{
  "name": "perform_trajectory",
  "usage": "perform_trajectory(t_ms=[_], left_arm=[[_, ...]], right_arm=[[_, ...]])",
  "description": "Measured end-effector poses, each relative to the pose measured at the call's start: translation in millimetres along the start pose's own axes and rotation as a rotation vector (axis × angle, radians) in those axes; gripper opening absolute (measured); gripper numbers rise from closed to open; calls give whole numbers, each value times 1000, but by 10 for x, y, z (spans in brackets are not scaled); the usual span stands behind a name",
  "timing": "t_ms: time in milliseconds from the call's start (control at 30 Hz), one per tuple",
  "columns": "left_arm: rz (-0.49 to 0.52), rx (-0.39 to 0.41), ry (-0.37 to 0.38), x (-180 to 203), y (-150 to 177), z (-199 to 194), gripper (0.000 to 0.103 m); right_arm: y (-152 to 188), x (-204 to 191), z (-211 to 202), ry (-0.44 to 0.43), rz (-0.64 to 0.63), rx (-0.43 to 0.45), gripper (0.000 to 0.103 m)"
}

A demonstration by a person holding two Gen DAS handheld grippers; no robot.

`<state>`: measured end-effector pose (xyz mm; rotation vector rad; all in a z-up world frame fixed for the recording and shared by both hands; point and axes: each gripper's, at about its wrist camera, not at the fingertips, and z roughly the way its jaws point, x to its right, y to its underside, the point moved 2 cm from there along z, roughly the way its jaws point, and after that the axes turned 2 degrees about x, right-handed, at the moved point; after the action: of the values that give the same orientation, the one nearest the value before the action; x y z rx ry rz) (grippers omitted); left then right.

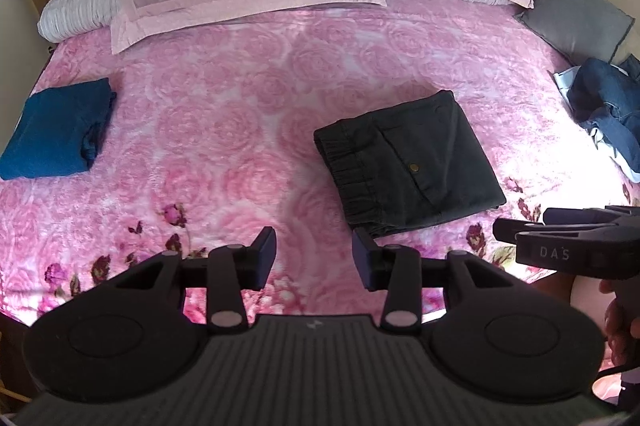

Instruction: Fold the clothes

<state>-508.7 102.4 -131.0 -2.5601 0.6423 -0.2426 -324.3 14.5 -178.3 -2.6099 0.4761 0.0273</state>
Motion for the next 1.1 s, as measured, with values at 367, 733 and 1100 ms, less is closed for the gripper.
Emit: perform_trajectory(t_ms=[367,733,1100], left_arm=[[-77,-71,-29,560,-328,436,38],[-147,-127,-88,1021,-418,757,38],[-267,-150,-108,955,-235,931,38]], right_arm=[[-417,650,297,-16,-63,-75,68],[-655,1102,628,-65,-157,-156,68],[-669,1384,848,-118,-169,-191,68]])
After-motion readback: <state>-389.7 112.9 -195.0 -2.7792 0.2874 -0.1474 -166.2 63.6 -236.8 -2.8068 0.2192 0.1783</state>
